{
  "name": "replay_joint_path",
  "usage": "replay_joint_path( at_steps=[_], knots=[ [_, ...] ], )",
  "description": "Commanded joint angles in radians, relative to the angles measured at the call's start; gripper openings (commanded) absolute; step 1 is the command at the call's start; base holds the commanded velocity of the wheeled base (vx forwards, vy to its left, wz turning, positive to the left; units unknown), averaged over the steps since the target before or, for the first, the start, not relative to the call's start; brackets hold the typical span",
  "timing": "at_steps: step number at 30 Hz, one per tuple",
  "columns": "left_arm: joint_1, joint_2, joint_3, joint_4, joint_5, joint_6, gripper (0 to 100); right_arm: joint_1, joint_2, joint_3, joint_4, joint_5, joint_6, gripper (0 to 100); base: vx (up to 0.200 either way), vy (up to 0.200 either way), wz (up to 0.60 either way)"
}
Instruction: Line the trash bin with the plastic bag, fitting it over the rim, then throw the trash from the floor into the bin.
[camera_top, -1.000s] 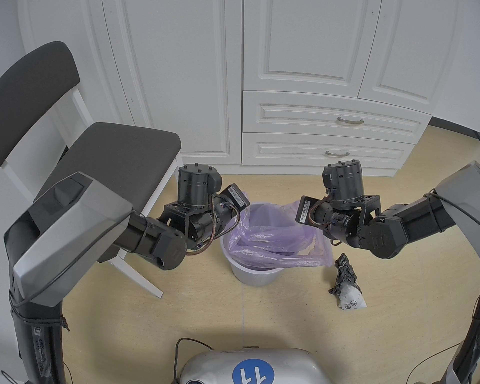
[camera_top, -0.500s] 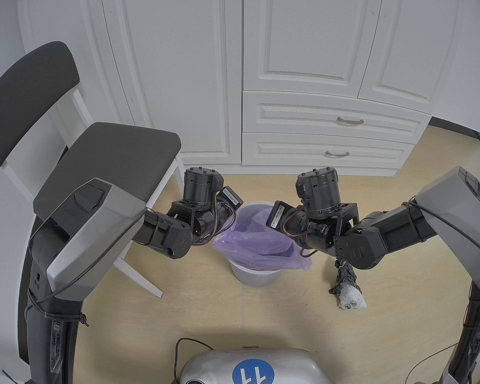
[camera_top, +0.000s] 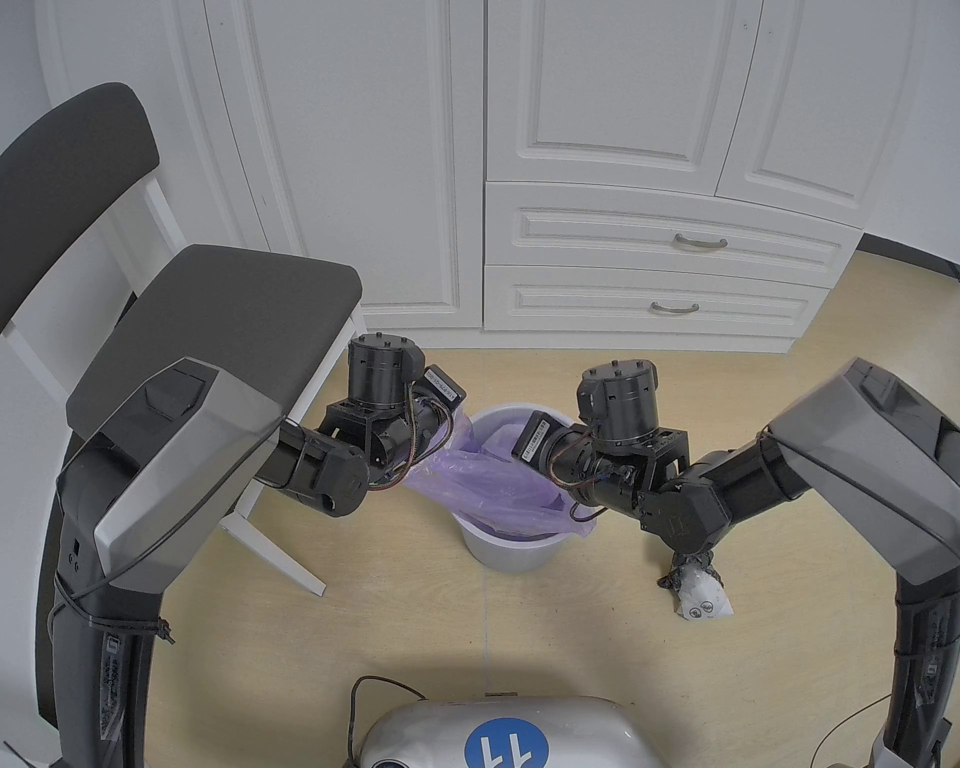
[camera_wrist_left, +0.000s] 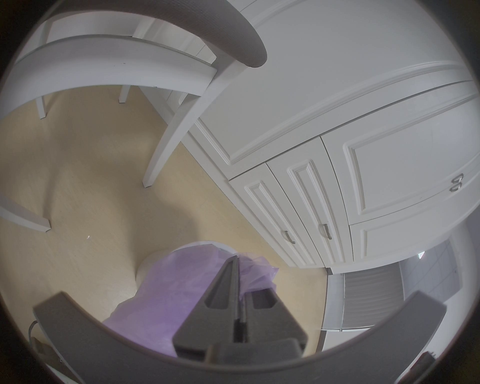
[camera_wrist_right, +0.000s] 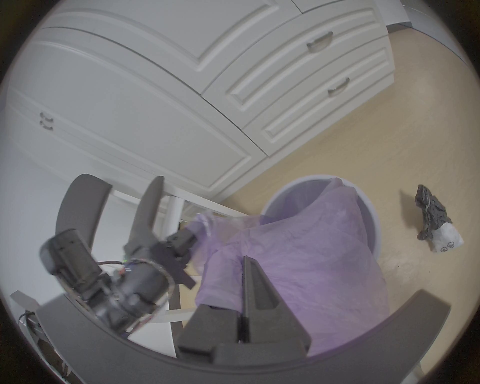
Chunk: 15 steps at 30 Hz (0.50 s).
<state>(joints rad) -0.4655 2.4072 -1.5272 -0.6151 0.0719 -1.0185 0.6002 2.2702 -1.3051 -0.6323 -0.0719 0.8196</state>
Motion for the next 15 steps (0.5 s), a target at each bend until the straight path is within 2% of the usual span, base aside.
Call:
replay_joint_path(
  at_steps=[1,3,12,15],
  knots=[
    [-0.002,0.013,0.001,-0.005,0.0,-0.002,0,-0.05,0.107,-0.04,-0.001,0.038,0.016,0,0.0,0.0,0.0],
    [-0.012,0.021,0.004,-0.017,0.0,-0.002,0,-0.063,0.149,-0.066,-0.001,0.049,0.046,0,0.0,0.0,0.0],
    [-0.03,0.027,-0.004,-0.015,-0.007,0.008,0,-0.109,0.137,-0.069,-0.003,0.046,0.036,0,0.0,0.0,0.0],
    [-0.062,0.046,-0.027,-0.012,-0.014,0.017,0,-0.146,0.089,-0.029,-0.001,0.047,-0.051,0,0.0,0.0,0.0]
  ],
)
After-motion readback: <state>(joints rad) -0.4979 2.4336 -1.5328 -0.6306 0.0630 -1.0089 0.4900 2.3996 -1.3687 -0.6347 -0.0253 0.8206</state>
